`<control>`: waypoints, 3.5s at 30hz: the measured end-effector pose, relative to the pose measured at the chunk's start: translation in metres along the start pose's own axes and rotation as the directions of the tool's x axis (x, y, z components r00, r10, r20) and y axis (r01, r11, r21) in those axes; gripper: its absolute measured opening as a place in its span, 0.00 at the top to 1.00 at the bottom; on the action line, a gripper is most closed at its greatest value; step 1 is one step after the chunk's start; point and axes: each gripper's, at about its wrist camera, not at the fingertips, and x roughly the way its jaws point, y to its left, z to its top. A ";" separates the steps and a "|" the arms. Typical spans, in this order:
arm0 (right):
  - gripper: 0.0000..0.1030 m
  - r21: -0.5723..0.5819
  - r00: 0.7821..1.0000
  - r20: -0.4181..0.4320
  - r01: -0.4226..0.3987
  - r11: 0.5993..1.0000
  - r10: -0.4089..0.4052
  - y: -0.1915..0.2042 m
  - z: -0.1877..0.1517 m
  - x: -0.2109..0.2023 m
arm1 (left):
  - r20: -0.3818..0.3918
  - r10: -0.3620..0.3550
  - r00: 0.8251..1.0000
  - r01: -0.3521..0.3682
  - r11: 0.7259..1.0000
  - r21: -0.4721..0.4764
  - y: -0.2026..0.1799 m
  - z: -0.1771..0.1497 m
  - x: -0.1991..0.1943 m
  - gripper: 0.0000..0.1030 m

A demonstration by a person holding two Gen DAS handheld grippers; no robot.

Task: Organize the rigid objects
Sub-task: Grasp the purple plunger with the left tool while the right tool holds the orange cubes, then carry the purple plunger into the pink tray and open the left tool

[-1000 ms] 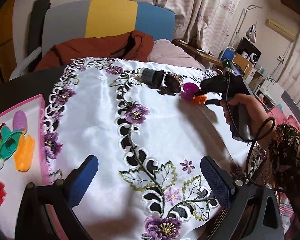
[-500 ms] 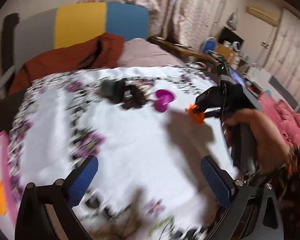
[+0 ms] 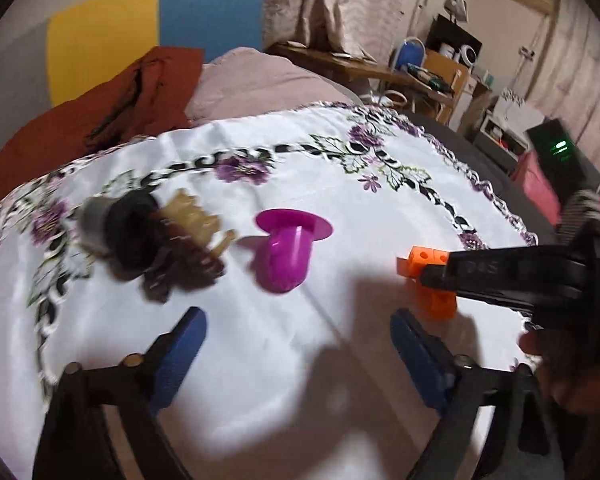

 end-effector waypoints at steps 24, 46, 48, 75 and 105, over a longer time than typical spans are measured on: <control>0.73 -0.001 1.000 0.008 0.012 1.000 -0.012 0.001 0.000 0.001 | -0.018 0.077 0.997 -0.076 0.996 0.037 -0.007 0.027 0.059 0.69; 0.73 -0.065 0.999 0.023 0.033 0.997 -0.031 0.006 0.001 0.001 | 0.084 -0.012 0.996 0.029 0.978 -0.208 0.057 -0.074 -0.101 0.69; 0.73 -0.076 0.999 0.027 0.041 0.996 -0.039 0.008 0.001 0.001 | 0.102 0.005 0.995 0.021 0.968 -0.251 0.074 -0.093 -0.127 0.69; 0.73 -0.268 0.998 0.061 -0.002 0.963 0.019 0.053 -0.030 -0.013 | 0.100 0.267 0.958 -0.164 0.803 -0.574 0.235 -0.255 -0.275 0.69; 0.73 -0.272 0.994 0.048 -0.082 0.959 0.099 0.063 -0.053 -0.023 | 0.135 0.361 0.923 -0.205 0.755 -0.623 0.242 -0.285 -0.302 0.06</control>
